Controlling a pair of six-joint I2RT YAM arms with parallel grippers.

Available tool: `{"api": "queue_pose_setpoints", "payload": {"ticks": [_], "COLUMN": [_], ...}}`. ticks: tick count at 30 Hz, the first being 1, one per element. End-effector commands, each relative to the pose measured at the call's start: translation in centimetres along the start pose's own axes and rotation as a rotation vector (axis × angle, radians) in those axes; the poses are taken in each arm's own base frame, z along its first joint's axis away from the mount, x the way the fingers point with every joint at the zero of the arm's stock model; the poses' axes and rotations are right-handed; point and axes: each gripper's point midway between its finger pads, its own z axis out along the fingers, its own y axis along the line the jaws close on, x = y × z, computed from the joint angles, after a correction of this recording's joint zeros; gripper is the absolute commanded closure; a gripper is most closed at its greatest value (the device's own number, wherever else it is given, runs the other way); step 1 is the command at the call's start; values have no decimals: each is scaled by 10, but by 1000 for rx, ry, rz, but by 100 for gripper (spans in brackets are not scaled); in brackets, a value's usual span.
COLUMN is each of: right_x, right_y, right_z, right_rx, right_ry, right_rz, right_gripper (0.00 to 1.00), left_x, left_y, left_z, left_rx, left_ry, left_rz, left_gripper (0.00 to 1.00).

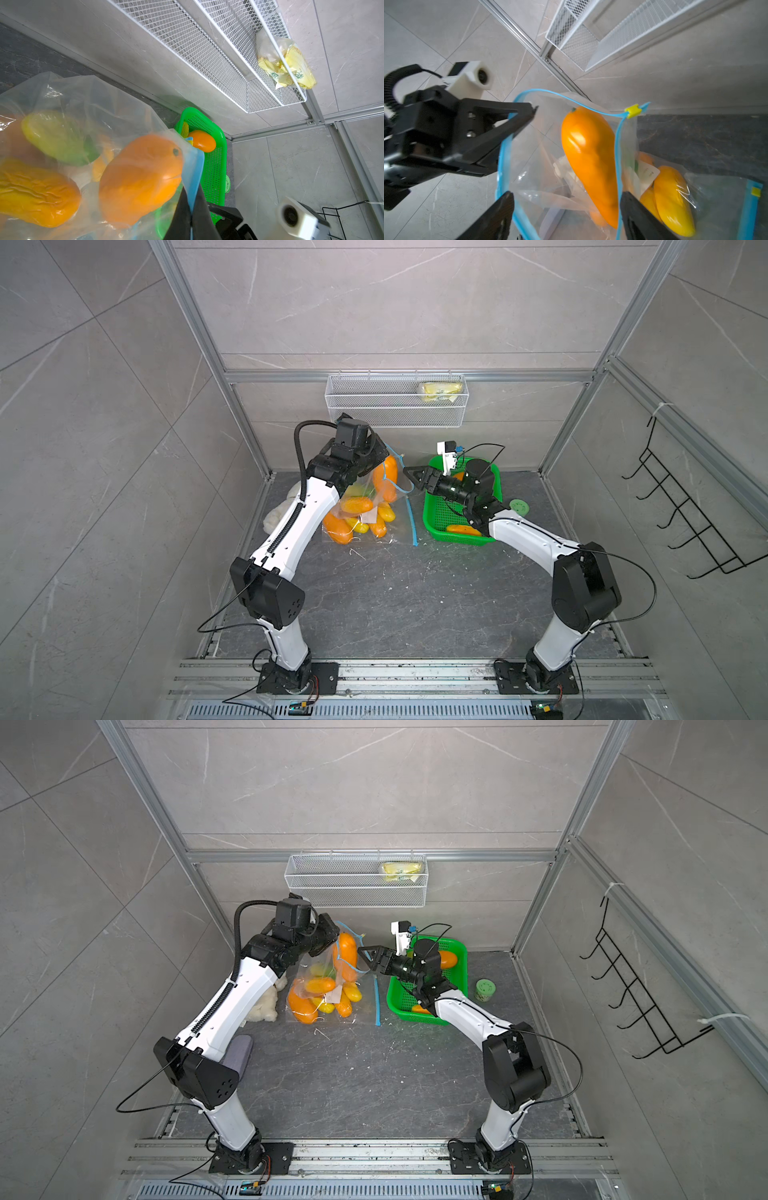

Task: Place the mango in a zip-top bag and seal the zipper
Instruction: Place the mango in the zipper food storage bag, then pick up the mango from the basket.

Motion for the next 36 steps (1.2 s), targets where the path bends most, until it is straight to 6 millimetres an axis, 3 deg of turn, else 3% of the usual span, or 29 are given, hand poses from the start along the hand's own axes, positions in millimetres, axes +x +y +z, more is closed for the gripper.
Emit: {"api": "queue_pose_setpoints", "payload": {"ticks": [1,4,7,12,16,20,22,25,27,28,30,31,32,34,36], "right_x": [12,12,14,20,6,-25,-37,-36,-30,-28,-36,-46,-54,-64,-62], "right_y": [-22,-32,-25,-13,-7,16,19,6,3,5,21,27,25,1,-37], "right_z": [2,-4,5,21,15,-4,-16,-23,-21,-22,-30,-42,-53,-69,-78], "right_rx": [102,189,146,125,175,227,274,338,309,261,102,26,-9,22,148], "right_ry": [48,49,84,167,154,86,42,38,67,71,12,-53,-103,-158,-161], "right_rz": [21,-5,10,8,-31,-115,-155,-186,-185,-164,-123,-85,-53,21,73], "right_gripper": [18,17,22,54,84,90,89,82,64,60,46,34,29,18,17], "left_x": [-22,-24,-26,-31,-33,-33,-30,-17,-6,0,16,22,26,29,28], "left_y": [-26,-28,-32,-35,-32,-20,-11,1,7,10,16,21,25,30,28], "left_z": [-26,-29,-31,-34,-39,-45,-45,-38,-28,-22,-7,0,4,8,9], "left_rx": [85,87,106,108,96,68,53,48,49,51,62,54,38,27,33], "left_ry": [-62,-71,-74,-90,-100,-119,-124,-97,-60,-38,19,44,56,62,61], "left_rz": [2,5,9,17,36,66,67,69,69,65,47,44,43,42,42], "left_gripper": [100,100,100,100,100,100,100,100,100,100,100,100,100,100,100]}}
